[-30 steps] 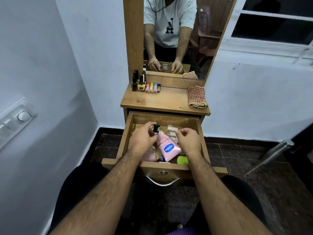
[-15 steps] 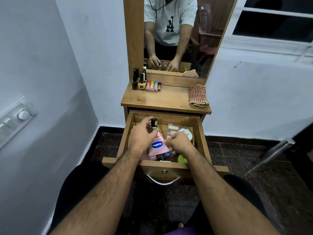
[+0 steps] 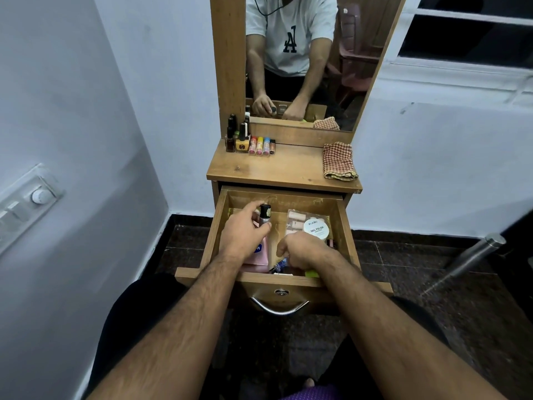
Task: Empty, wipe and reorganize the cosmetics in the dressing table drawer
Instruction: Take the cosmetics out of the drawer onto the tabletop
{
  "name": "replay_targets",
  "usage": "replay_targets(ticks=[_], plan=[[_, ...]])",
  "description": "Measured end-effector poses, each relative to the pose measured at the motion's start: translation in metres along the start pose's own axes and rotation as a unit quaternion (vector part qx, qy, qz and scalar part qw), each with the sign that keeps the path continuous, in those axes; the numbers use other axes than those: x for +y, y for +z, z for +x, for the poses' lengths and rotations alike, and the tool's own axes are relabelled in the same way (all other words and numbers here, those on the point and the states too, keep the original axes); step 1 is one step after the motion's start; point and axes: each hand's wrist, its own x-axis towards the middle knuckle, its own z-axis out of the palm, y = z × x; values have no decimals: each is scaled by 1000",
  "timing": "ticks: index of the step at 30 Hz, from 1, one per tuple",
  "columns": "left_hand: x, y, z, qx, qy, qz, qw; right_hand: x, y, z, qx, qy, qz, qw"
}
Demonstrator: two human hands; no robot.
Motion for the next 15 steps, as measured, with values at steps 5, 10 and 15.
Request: replay_targets(ticks=[5,10,15], plan=[[0,1,0,-6,4,2,1000,-1,-2,0,-32,-27,-53,998],[-1,0,1,-14,-7,-5,1000,1,-4,-2,-46,-44,-86,994],[0,1,1,-16,-13,-8,1000,7,-9,-7,-51,-33,-33,998]])
